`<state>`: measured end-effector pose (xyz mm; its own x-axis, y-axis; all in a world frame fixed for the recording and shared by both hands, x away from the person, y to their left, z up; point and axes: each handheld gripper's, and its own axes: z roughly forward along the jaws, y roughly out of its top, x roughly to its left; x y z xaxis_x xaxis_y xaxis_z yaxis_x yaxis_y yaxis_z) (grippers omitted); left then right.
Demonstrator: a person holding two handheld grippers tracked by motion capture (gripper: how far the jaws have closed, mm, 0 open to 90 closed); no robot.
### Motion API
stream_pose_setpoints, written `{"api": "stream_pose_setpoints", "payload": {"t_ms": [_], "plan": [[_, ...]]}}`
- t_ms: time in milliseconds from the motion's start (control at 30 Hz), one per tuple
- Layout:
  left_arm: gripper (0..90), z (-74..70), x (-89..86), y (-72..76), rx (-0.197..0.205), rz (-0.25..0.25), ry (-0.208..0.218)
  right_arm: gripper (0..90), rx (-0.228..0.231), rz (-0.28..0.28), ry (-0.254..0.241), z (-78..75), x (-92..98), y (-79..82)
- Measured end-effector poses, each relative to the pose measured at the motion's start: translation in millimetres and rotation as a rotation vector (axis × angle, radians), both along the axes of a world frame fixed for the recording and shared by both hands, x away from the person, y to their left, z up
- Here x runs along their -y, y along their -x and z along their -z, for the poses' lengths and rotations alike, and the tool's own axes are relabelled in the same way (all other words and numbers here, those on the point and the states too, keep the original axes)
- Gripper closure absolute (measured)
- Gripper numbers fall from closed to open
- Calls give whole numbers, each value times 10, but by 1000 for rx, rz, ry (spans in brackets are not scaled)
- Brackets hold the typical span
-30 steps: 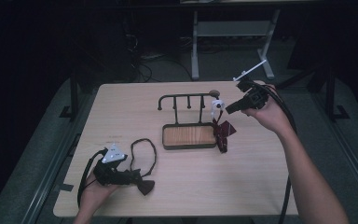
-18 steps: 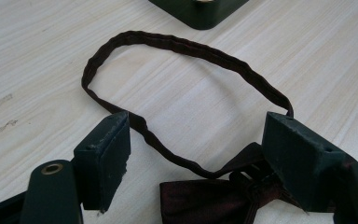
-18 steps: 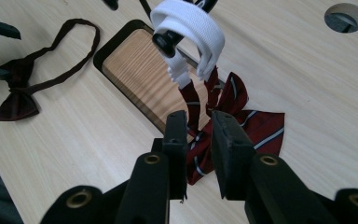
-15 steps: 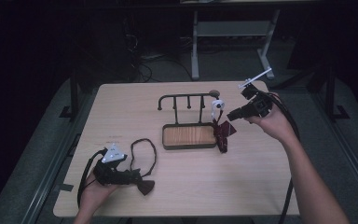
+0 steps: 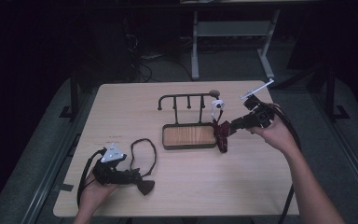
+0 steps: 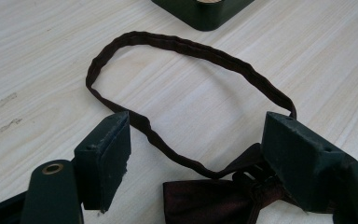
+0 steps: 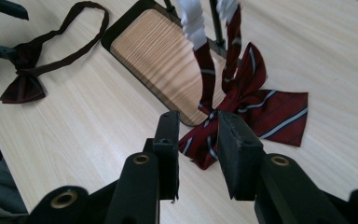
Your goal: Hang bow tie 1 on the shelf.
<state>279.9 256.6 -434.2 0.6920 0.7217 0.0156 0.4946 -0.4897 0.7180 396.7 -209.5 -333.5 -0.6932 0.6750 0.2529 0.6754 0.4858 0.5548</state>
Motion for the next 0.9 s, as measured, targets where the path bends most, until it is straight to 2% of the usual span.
{"api": "stream_pose_setpoints", "payload": {"t_ms": [733,900], "plan": [[276,-16,-1,-11,4,0,8,617,-22,-3,-18,321,106,252],[278,-41,-7,-12,5,-3,12,594,-21,-6,-9,374,106,294]]}}
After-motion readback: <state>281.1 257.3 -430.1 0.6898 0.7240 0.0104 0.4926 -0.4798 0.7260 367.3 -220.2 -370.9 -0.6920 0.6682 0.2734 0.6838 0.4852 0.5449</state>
